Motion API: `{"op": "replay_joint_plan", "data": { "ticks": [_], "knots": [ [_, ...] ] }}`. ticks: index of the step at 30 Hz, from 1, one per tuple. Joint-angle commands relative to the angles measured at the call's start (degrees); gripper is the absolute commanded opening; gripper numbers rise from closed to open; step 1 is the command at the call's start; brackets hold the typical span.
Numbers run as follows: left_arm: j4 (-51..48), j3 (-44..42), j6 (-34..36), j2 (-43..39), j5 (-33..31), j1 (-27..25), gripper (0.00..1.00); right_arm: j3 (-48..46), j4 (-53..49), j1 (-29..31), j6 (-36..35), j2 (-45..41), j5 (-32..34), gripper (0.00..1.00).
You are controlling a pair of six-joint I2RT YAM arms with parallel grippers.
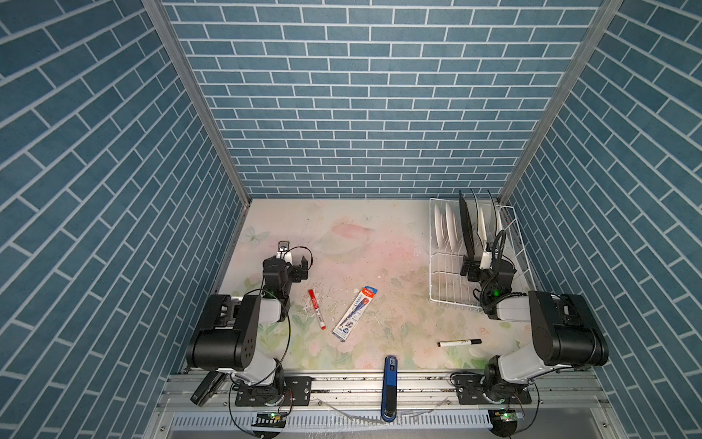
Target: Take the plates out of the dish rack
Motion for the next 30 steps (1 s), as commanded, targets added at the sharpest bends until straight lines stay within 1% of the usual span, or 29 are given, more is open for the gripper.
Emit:
{"op": "replay_joint_plan", "data": {
  "ticks": [1, 16, 18, 20, 23, 28, 30],
  "knots": [
    [-0.7, 0.9, 0.5, -0.3, 0.4, 0.2, 1.00, 0.9, -0.5, -0.2, -1.0, 0.3, 0.1, 0.99],
    [-0.5, 0.8, 0.5, -0.3, 0.2, 0.2, 1.00, 0.9, -0.4, -0.2, -1.0, 0.3, 0.0, 0.99],
    [1.3, -0.2, -0.3, -0.7, -1.6, 0.2, 1.00, 0.1, 0.4, -0.2, -2.1, 0.0, -2.9, 0.99],
    [2.9, -1.6, -1.1, -2.1, -3.4, 0.2, 1.00, -1.2, 2.8, -0.2, -3.1, -0.2, -4.6, 0.99],
    [2.9, -3.1, -1.2, -5.1, -3.8, 0.1, 1.00, -2.4, 4.9, -0.2, -3.3, -0.4, -5.5, 0.99],
    [0.4, -4.3, -1.9, -10.7, -6.4, 0.2, 1.00, -4.2, 7.8, -0.1, -3.8, -1.0, -6.2, 0.99],
    [-1.1, -4.4, -1.9, -12.8, -6.5, 0.2, 1.00, -6.0, 10.8, -0.1, -3.9, -1.5, -6.2, 0.99]
  ]
}}
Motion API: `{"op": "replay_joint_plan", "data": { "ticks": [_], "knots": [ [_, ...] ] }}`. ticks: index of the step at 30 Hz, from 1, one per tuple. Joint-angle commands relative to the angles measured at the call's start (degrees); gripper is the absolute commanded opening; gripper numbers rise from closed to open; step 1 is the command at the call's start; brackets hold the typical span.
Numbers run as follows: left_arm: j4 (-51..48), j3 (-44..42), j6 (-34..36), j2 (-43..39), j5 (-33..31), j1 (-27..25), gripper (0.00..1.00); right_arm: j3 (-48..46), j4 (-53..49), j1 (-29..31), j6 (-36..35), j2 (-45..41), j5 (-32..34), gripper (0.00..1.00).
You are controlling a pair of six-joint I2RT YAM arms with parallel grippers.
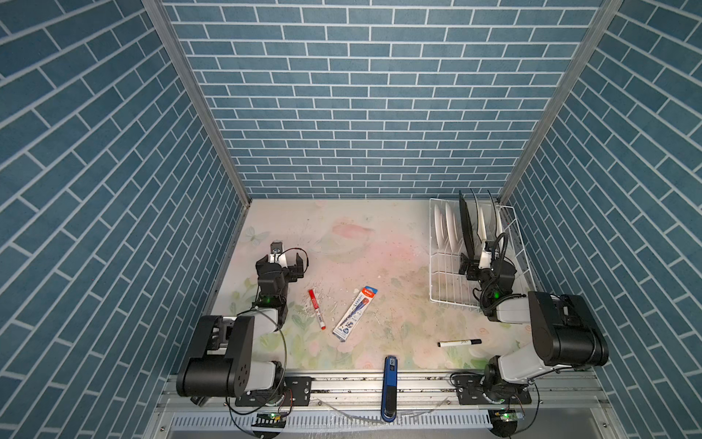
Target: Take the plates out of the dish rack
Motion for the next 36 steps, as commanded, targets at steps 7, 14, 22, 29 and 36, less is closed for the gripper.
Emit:
{"op": "replay_joint_plan", "data": {
  "ticks": [7, 14, 22, 29, 36],
  "knots": [
    [-4.8, -0.5, -1.4, -6.6, -4.8, 0.0, 1.00, -4.9, 2.5, -0.1, -3.3, -3.9, -4.3, 0.99],
    [-8.6, 1.5, -3.5, -9.6, -4.3, -0.5, 1.00, -3.1, -5.8, 0.1, -3.9, -9.8, -5.0, 0.99],
    [-13.2, 5.0, -4.9, -12.1, -7.3, -2.5, 1.00, -1.3, -11.5, 1.7, -5.3, -12.8, -3.8, 0.99],
    [-15.8, 6.4, -5.5, -13.7, -7.6, -5.3, 1.00, 2.2, -19.3, 2.3, -4.6, -18.7, -4.1, 0.99],
    [-19.6, 7.8, -5.8, -17.1, -7.3, -7.7, 1.00, 5.3, -24.0, 3.6, -4.0, -22.2, -3.9, 0.99]
  ]
}}
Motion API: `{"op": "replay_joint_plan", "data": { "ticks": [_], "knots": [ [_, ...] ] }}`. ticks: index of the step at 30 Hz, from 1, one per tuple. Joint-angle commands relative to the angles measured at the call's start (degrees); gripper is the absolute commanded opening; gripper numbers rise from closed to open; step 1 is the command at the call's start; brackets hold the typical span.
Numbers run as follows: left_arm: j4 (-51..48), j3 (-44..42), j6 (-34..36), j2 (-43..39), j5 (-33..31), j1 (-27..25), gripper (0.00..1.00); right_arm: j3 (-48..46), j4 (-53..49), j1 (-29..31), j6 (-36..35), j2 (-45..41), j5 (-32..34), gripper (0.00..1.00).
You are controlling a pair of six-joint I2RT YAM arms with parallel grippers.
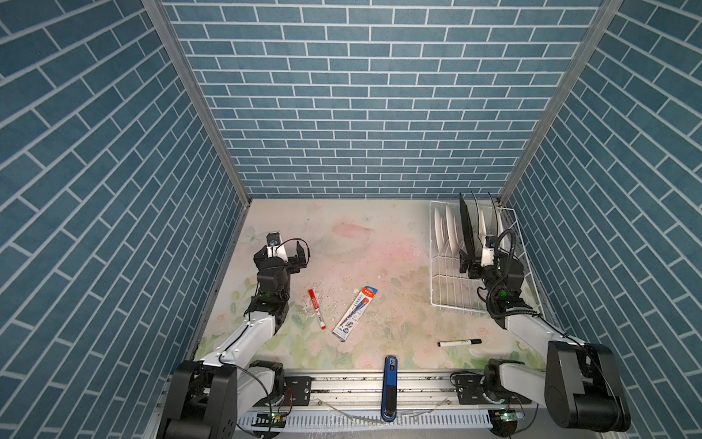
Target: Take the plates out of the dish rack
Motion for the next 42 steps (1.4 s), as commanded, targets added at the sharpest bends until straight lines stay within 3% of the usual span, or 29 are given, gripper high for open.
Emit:
{"op": "replay_joint_plan", "data": {
  "ticks": [1, 7, 12, 17, 27, 35, 42],
  "knots": [
    [-3.2, 2.3, -1.1, -2.3, 0.0, -1.1, 1.00, 2.8, -3.4, 0.8, -1.1, -1.9, -0.2, 0.99],
    [-9.0, 4.7, -5.2, -4.9, 1.2, -2.0, 1.00, 4.4, -8.9, 3.1, -1.3, -6.4, 0.1, 0.98],
    [-16.8, 8.0, -7.0, -4.7, 2.4, -2.9, 1.00, 5.5, -14.2, 5.5, -1.3, -11.2, 4.4, 0.96],
    [-16.6, 6.5, -9.1, -6.6, 2.9, -4.3, 1.00, 6.6, -19.9, 7.1, -0.5, -16.0, 5.5, 0.95],
    [-21.9, 6.5, -14.7, -7.5, 7.9, -5.4, 1.00, 23.1, -49.7, 8.7, 11.8, -19.5, 9.6, 0.95],
    [-22.6, 4.9, -16.7, -8.5, 7.8, -9.6, 1.00, 41.4, -74.1, 8.7, 18.6, -14.8, 13.7, 0.97],
    [-21.4, 4.2, -18.2, -8.5, 7.4, -14.0, 1.00, 57.4, -89.2, 8.7, 15.5, -2.1, 21.4, 0.99]
  ]
}}
